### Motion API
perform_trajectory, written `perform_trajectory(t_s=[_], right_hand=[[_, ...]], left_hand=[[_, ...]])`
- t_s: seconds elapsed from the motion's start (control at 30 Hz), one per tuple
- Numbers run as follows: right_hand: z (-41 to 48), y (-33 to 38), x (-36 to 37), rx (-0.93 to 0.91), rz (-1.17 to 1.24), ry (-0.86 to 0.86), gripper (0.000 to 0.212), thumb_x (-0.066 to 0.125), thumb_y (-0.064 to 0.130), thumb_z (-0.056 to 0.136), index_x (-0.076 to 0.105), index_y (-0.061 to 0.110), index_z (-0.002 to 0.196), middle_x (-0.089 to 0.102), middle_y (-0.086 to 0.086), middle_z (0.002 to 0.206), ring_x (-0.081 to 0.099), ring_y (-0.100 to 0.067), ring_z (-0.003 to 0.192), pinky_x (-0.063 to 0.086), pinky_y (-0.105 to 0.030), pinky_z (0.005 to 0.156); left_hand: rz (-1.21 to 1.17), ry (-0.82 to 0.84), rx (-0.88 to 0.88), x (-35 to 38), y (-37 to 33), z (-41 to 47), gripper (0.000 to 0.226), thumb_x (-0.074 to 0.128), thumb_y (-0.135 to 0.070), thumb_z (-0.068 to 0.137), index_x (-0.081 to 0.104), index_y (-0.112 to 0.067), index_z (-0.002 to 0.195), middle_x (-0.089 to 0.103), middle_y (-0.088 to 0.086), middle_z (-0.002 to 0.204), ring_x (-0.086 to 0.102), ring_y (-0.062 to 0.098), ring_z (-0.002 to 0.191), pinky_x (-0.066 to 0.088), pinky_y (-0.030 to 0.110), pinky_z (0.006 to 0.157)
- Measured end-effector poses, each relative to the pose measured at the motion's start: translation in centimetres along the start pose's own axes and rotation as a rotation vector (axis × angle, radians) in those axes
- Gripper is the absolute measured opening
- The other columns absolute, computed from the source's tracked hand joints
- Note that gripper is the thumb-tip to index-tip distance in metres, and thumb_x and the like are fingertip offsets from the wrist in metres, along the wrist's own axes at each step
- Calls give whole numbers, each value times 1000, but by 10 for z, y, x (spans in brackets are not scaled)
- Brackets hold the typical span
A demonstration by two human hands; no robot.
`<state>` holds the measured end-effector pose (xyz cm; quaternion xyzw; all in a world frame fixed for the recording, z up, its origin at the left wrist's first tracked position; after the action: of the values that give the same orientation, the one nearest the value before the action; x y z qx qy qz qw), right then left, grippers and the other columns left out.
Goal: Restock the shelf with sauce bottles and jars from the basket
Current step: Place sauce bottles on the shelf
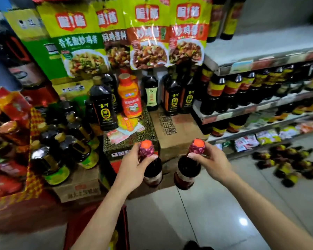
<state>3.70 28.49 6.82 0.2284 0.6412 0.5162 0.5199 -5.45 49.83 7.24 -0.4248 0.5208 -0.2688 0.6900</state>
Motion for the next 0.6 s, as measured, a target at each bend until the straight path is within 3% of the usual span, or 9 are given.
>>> perform_trajectory(t_s=[0.13,0.2,0.27,0.43,0.53,0.6], right_hand=[[-5,-17,-50,40,53,-127,22,70,45,68,59,35,84,64,22,72,58,12,72,41,-6,65],[-6,-26,-72,60,91,-173,41,64,58,59,61,31,90,66,16,82,60,2,79,45,-17,73],[-7,-35,-96,70,106,-222,44,63,62,55,60,34,89,66,14,83,61,-4,81,47,-25,76],[-14,-49,-155,97,105,-361,37,65,59,58,60,34,85,69,14,85,64,-2,83,50,-22,75],[-16,-58,-190,122,26,-461,19,71,40,71,56,37,83,66,17,81,62,3,76,47,-14,68],[-15,-66,-207,132,-43,-504,21,73,31,75,55,36,85,63,20,78,60,11,72,44,-7,62]], left_hand=[[-6,59,40,47,-31,25,20,64,-31,83,49,-42,90,60,-24,91,55,-11,87,36,-1,71],[-5,84,65,69,-47,35,20,63,-31,83,48,-42,91,58,-26,92,52,-18,85,34,-3,69],[-12,89,97,93,-61,46,19,63,-31,83,48,-41,91,57,-27,89,50,-22,82,33,-4,67],[-39,171,131,149,-94,74,19,62,-31,84,48,-36,96,56,-19,90,49,-6,82,33,1,67],[-82,234,199,181,-117,96,21,64,-25,83,48,-39,87,57,-19,86,53,-8,81,34,-1,67],[-106,285,221,199,-127,109,20,65,-23,82,53,-33,94,61,-16,90,55,-1,85,34,-2,68]])
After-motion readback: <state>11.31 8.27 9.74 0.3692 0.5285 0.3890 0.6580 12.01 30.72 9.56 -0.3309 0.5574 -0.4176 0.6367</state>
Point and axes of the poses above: each hand's wrist, its own z-axis towards the middle knuckle, its own x-axis out of the palm, y = z × x, the point moved 5 cm from there along z, towards the middle knuckle
